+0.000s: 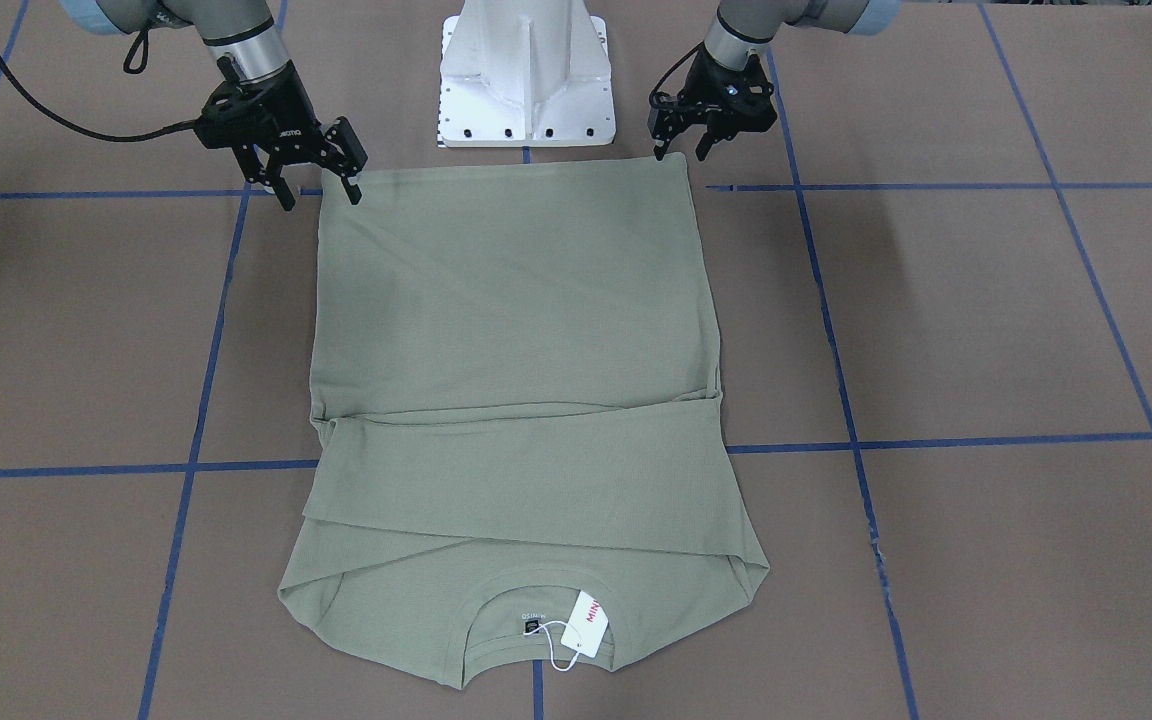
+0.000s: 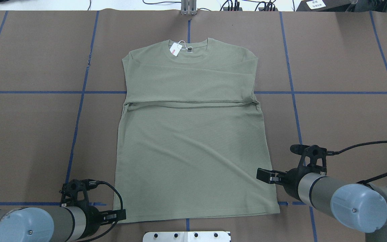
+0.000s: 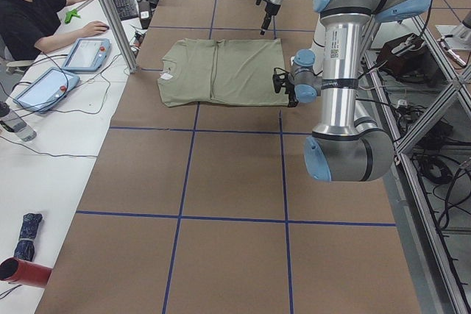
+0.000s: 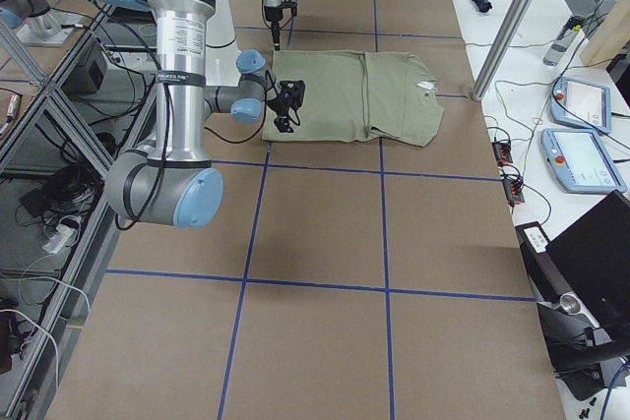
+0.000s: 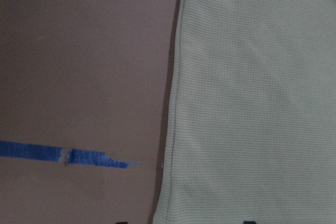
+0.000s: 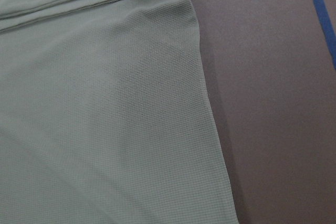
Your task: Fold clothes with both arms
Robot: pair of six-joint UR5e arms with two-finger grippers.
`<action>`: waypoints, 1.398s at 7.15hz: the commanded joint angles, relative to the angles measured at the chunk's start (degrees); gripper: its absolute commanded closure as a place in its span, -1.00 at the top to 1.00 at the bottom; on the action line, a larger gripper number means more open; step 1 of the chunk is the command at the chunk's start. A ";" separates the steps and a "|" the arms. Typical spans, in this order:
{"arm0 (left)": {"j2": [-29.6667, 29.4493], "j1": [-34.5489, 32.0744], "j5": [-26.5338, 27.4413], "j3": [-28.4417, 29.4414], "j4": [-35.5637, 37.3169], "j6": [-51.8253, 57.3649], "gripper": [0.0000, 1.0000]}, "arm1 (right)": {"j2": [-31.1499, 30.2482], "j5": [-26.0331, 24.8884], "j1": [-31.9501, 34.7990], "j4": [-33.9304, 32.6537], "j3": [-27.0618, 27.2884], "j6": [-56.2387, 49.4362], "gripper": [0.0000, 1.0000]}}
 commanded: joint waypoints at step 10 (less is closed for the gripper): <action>-1.05 0.05 1.44 2.05 0.06 0.53 -0.56 | -0.04 -0.09 -0.13 -0.02 0.00 0.00 1.00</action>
